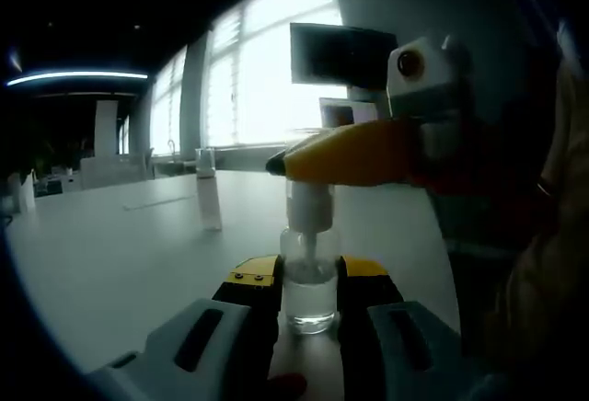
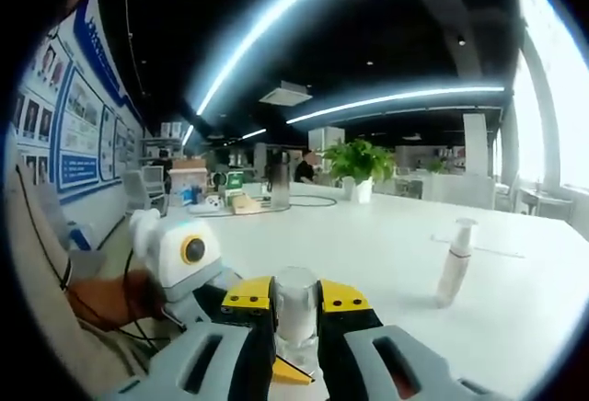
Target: Clamp pump bottle remove cover press pump head put on cover
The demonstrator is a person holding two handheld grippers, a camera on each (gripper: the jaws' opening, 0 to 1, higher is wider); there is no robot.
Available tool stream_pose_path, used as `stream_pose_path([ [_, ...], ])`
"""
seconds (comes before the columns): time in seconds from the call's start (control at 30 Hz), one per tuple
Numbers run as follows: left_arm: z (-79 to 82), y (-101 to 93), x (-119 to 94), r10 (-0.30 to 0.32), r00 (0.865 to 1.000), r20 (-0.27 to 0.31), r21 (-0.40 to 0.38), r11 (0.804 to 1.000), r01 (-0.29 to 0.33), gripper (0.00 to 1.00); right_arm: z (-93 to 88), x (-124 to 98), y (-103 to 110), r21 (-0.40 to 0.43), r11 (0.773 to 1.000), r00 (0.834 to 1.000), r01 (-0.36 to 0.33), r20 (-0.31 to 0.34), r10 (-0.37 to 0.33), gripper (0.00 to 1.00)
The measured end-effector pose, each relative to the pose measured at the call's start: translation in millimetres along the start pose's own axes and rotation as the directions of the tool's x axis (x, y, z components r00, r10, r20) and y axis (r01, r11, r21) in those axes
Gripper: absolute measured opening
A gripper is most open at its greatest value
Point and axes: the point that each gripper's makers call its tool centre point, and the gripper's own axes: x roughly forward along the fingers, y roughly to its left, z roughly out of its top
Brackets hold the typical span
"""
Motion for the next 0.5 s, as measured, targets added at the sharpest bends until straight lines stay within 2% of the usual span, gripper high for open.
stream_pose_path([
  [0.5, 0.1, 0.1, 0.0, 0.0, 1.0, 0.0, -0.001, 1.0, 0.0, 0.15, 8.7, -1.3, 0.3, 0.006, 1.0, 0.999, -0.007, 0.035, 0.007, 0.16],
])
